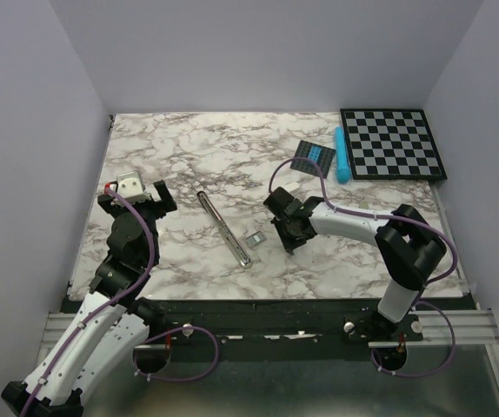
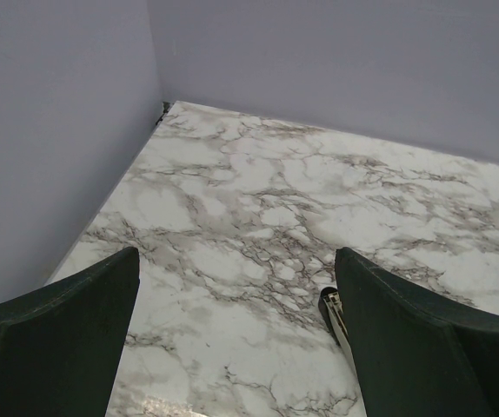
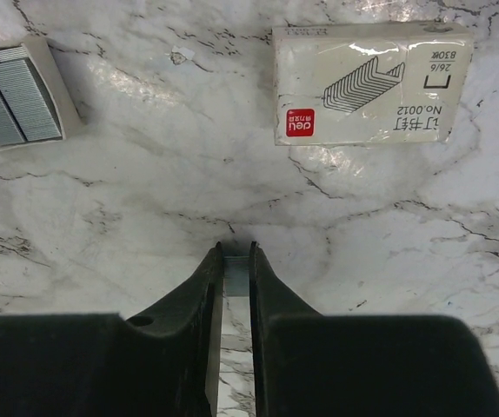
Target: Load the staples into the stapler
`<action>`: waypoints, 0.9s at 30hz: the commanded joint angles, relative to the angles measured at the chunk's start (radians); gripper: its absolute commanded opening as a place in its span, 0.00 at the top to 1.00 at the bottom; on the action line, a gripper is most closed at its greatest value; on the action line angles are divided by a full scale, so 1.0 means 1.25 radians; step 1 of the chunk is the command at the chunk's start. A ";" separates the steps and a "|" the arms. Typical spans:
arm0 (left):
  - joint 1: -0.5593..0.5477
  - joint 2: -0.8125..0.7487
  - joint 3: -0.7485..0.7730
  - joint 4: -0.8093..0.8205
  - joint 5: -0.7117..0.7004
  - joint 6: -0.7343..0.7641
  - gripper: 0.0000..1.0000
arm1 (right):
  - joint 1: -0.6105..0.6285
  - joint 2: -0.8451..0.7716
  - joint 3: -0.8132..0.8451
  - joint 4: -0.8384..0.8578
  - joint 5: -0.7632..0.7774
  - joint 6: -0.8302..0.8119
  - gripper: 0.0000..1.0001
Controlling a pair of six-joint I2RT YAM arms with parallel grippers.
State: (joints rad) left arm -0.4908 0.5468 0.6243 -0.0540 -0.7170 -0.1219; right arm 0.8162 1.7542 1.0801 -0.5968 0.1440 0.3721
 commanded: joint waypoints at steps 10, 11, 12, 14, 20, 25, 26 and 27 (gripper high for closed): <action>0.005 -0.006 0.000 -0.008 0.015 -0.008 0.01 | -0.004 -0.112 0.045 0.006 -0.053 -0.044 0.83; 0.005 -0.007 -0.001 -0.007 0.014 -0.008 0.01 | -0.003 -0.126 0.050 0.011 -0.059 -0.045 0.84; 0.005 -0.007 0.000 -0.007 0.013 -0.007 0.01 | -0.001 -0.132 0.059 0.024 -0.071 -0.045 0.84; 0.005 -0.008 0.000 -0.006 0.010 -0.007 0.01 | 0.006 -0.142 0.067 0.040 -0.080 -0.045 0.84; 0.010 -0.017 -0.001 -0.006 0.004 -0.007 0.01 | 0.046 -0.138 0.100 0.121 -0.087 -0.038 0.84; 0.013 -0.029 -0.004 -0.002 -0.008 -0.004 0.01 | 0.089 -0.114 0.105 0.212 -0.076 -0.038 0.84; 0.015 -0.031 -0.004 0.000 -0.009 -0.004 0.01 | 0.096 -0.100 0.111 0.221 -0.075 -0.039 0.84; 0.017 -0.032 -0.004 -0.001 -0.011 -0.004 0.01 | 0.102 -0.095 0.114 0.244 -0.071 -0.040 0.84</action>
State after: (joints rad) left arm -0.4831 0.5236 0.6243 -0.0536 -0.7177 -0.1219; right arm 0.9096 1.5921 1.1831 -0.4114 0.0582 0.3309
